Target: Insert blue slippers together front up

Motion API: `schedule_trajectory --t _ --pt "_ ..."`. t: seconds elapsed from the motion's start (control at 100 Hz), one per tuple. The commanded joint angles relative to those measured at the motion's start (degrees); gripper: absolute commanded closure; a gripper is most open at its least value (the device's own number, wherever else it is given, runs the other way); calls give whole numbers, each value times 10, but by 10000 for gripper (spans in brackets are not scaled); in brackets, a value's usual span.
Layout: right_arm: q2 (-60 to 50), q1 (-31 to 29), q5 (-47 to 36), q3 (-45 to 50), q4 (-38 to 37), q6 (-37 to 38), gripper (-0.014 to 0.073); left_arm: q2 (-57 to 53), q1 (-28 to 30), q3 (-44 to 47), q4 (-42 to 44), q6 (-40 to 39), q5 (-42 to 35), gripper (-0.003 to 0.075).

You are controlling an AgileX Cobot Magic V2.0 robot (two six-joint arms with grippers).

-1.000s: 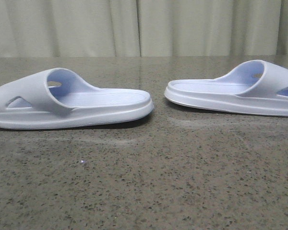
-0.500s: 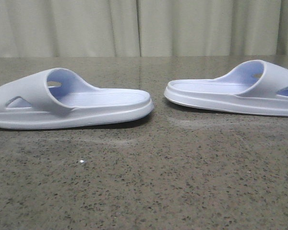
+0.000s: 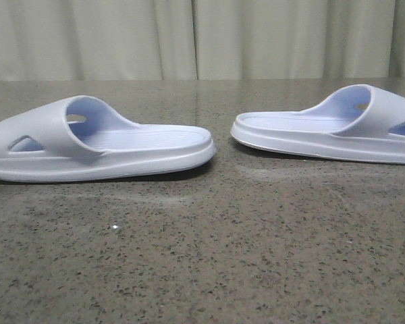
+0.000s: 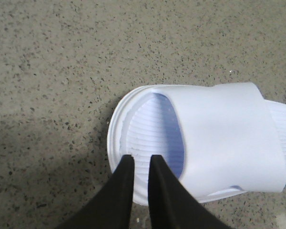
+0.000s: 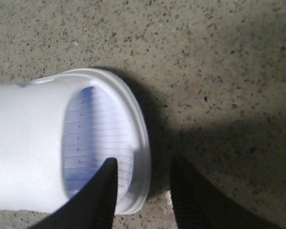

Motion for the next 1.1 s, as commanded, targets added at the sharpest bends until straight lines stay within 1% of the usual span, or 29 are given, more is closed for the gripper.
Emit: schedule_trajectory --t 0.0,0.11,0.17,0.23,0.31,0.43,0.54,0.58,0.63,0.68,0.71,0.74,1.09 --pt "3 -12 11 -18 53 -29 375 0 1 -31 -28 5 -6 620" --pt "19 -15 19 -18 79 -57 375 5 1 -48 -29 5 1 524" --pt "27 -15 19 -18 80 -57 375 7 1 -52 -29 5 1 500" --pt "34 -15 22 -18 88 -69 375 9 1 -54 -30 5 1 492" --pt "48 -15 35 -19 118 -92 375 12 1 -56 -32 5 -2 492" --pt "68 -15 45 -20 122 -100 375 20 1 -56 -40 5 -2 492" --pt "80 -15 62 -20 143 -116 389 22 1 -56 -41 5 -1 492" --pt "82 -15 68 -20 150 -126 414 22 1 -56 -42 5 -1 492" --pt "82 -15 77 -20 154 -133 473 22 1 -56 -42 5 1 492" --pt "82 -15 81 -20 154 -133 568 22 1 -56 -44 5 2 492" --pt "82 -15 83 -20 154 -133 645 22 1 -56 -45 5 2 492" --pt "82 -15 85 -21 154 -133 704 22 1 -56 -45 5 3 492" --pt "65 -15 91 -24 169 -133 699 22 1 -56 -74 5 12 492"
